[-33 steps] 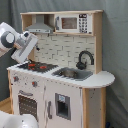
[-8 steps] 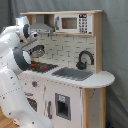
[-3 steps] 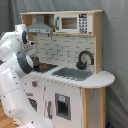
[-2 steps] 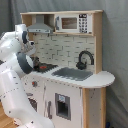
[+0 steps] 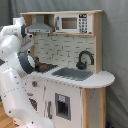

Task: Play with the kitchen

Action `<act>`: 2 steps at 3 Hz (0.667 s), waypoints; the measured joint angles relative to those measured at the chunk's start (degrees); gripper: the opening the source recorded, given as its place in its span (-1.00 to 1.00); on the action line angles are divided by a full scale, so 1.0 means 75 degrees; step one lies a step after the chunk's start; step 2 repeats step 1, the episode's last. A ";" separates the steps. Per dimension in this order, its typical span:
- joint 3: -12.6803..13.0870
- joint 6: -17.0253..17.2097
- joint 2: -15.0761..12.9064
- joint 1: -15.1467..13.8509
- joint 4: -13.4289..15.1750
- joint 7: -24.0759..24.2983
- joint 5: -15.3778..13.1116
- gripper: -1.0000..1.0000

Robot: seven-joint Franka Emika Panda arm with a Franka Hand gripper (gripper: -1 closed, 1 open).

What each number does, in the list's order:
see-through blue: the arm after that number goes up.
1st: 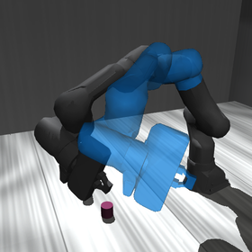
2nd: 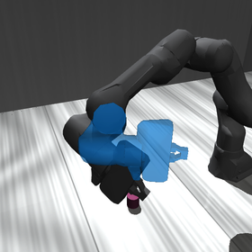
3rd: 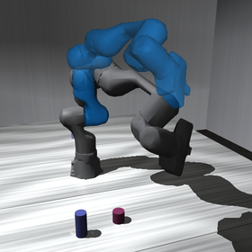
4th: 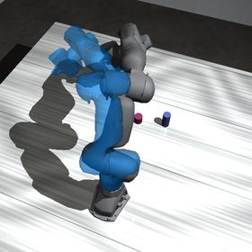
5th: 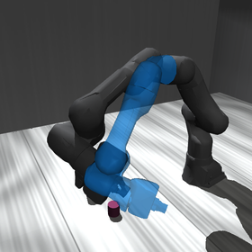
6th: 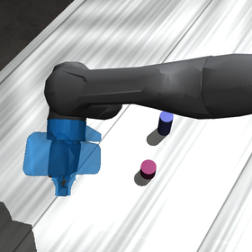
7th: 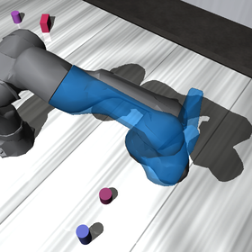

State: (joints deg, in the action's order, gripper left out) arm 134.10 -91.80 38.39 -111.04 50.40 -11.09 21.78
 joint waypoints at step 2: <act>-0.0021 0.0578 -0.0256 0.0000 -0.0443 0.0082 -0.0015 1.00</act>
